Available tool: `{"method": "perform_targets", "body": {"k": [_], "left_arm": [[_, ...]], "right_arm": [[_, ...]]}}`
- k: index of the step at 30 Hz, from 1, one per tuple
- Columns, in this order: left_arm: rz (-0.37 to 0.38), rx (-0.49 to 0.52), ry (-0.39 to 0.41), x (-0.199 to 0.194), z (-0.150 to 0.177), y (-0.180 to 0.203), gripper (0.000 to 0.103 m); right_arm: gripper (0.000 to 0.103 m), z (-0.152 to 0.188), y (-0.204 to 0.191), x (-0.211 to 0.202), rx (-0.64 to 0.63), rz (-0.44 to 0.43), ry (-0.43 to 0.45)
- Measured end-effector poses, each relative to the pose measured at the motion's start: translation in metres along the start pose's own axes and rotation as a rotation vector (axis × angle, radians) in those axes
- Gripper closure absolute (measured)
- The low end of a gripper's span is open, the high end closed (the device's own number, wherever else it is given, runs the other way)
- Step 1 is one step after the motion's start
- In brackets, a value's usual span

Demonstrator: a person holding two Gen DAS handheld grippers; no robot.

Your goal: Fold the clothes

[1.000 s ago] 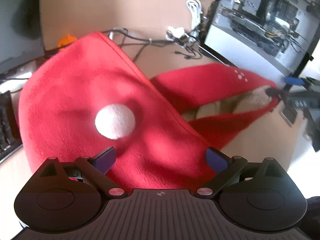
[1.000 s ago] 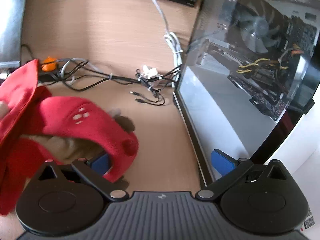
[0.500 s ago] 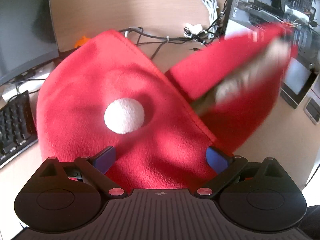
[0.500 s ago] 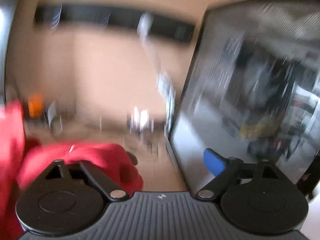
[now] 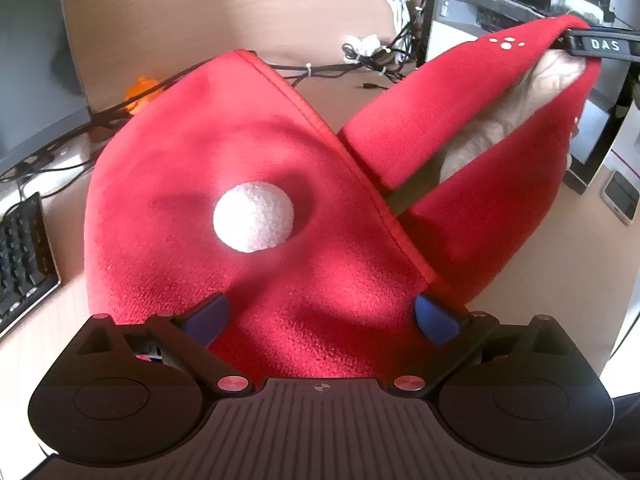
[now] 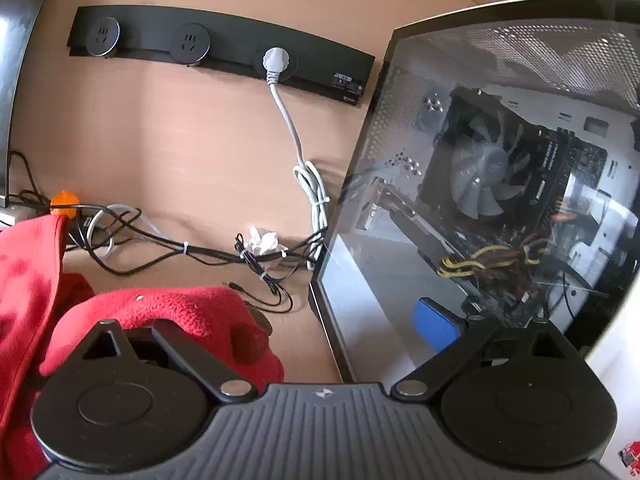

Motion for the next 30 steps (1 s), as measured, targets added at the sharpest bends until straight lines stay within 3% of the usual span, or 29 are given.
{"method": "perform_targets", "body": {"k": [4, 8, 10, 18, 27, 29, 30], "left_arm": [[0.007, 0.06, 0.11, -0.019, -0.007, 0.011, 0.001], [0.071, 0.269, 0.26, -0.053, -0.027, 0.051, 0.001], [0.075, 0.366, 0.278, -0.053, -0.036, 0.073, 0.001], [-0.033, 0.621, 0.376, -0.023, -0.069, 0.133, 0.001], [0.087, 0.635, 0.367, 0.001, -0.092, 0.145, 0.002], [0.098, 0.644, 0.364, 0.002, -0.089, 0.148, 0.016], [0.088, 0.648, 0.359, 0.004, -0.088, 0.148, 0.036]], "right_arm": [[0.007, 0.007, 0.003, -0.004, -0.001, -0.022, -0.02], [0.007, 0.003, 0.001, -0.008, -0.034, -0.039, -0.016], [0.007, 0.001, -0.002, -0.01, -0.048, -0.04, -0.009], [0.007, 0.0, -0.006, -0.011, -0.049, -0.04, -0.014], [0.007, -0.001, -0.014, -0.019, -0.099, -0.035, 0.026], [0.007, -0.002, -0.018, -0.022, -0.124, -0.038, 0.037], [0.007, -0.002, -0.019, -0.022, -0.131, -0.044, 0.038]]}}
Point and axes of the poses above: each gripper's, at about its wrist camera, not at the fingertips, and x roughly the way its jaws point, y to its right, z to its underside, the point moved 7 cm from there along x, roughly the way its jaws point, and after that the axes turned 15 degrees about -y, right-handed, at the moved point
